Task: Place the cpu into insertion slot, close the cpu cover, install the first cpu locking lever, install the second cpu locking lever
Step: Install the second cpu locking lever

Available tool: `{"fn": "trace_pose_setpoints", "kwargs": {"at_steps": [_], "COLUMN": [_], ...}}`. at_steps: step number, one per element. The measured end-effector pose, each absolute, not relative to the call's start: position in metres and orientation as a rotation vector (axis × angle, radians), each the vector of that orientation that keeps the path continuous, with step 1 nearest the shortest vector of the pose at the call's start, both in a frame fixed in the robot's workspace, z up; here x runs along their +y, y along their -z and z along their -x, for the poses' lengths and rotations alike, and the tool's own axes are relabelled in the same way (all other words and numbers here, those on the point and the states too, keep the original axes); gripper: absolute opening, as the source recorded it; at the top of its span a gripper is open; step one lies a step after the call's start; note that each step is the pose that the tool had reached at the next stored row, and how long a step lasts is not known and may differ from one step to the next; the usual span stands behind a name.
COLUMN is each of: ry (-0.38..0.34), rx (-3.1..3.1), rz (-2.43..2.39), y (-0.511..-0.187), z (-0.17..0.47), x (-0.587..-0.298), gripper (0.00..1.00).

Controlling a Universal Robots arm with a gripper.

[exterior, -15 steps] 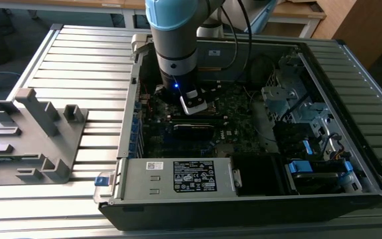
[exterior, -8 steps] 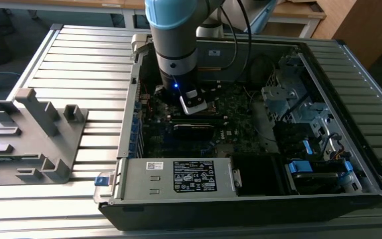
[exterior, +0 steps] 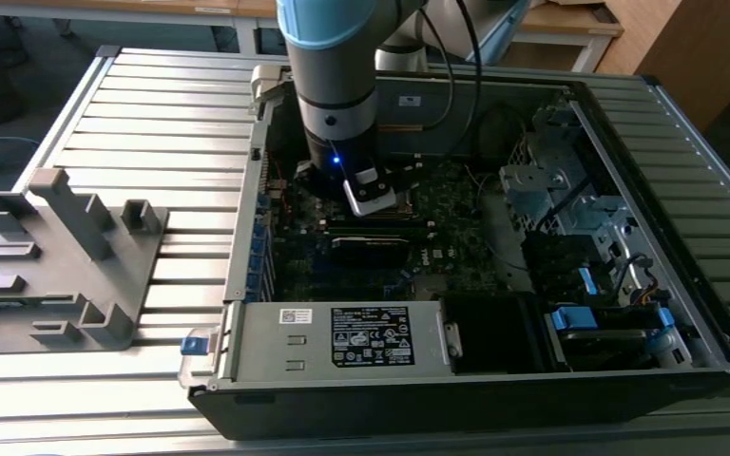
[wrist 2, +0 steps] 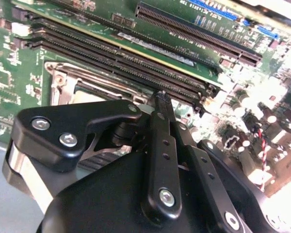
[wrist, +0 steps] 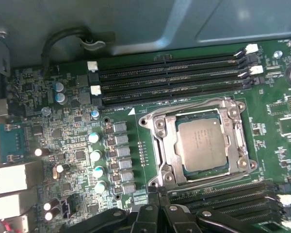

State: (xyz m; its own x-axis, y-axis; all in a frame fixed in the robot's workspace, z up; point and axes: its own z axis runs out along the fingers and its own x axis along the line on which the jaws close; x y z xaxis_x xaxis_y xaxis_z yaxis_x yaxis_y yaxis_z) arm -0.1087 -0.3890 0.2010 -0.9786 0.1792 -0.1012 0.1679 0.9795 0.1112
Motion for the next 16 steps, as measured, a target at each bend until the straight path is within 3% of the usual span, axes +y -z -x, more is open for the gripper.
{"fn": "trace_pose_setpoints", "kwargs": {"at_steps": [16], "ry": [-0.184], "rx": [3.015], "rz": [-0.267], "y": [-0.2008], "z": [0.1106], "x": [-0.3824], "gripper": [0.1]}}
